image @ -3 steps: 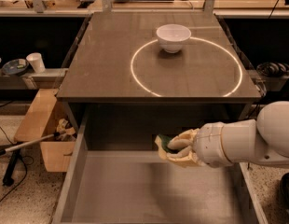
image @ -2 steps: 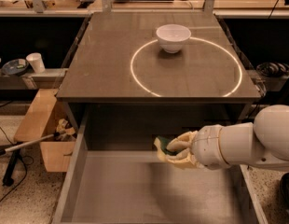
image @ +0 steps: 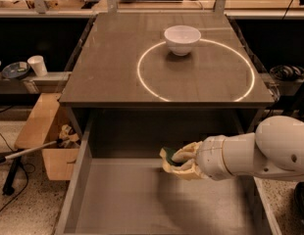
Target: Place sponge into top drawer
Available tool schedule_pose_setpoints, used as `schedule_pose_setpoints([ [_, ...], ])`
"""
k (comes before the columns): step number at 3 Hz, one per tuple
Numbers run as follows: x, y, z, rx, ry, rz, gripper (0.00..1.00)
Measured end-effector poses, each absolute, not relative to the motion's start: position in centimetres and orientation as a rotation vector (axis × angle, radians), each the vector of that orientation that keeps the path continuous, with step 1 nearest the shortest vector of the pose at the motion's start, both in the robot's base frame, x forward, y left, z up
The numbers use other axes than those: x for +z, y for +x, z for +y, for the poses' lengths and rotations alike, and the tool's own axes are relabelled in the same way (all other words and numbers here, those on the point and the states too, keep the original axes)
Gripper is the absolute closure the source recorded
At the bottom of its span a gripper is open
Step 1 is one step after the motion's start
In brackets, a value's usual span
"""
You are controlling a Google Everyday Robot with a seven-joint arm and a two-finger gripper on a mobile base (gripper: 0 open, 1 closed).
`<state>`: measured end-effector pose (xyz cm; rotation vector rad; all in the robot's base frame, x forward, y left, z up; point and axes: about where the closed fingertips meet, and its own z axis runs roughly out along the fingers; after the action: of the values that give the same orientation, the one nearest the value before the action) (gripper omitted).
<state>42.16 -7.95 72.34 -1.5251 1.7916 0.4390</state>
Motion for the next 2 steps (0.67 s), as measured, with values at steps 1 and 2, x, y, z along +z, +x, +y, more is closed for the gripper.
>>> schedule_pose_setpoints([
  [1,72.10,42.12,-7.87,0.442,-1.527,1.795,1.00],
  [2,71.88,42.09,-7.81,0.446,-1.529,1.798,1.00],
])
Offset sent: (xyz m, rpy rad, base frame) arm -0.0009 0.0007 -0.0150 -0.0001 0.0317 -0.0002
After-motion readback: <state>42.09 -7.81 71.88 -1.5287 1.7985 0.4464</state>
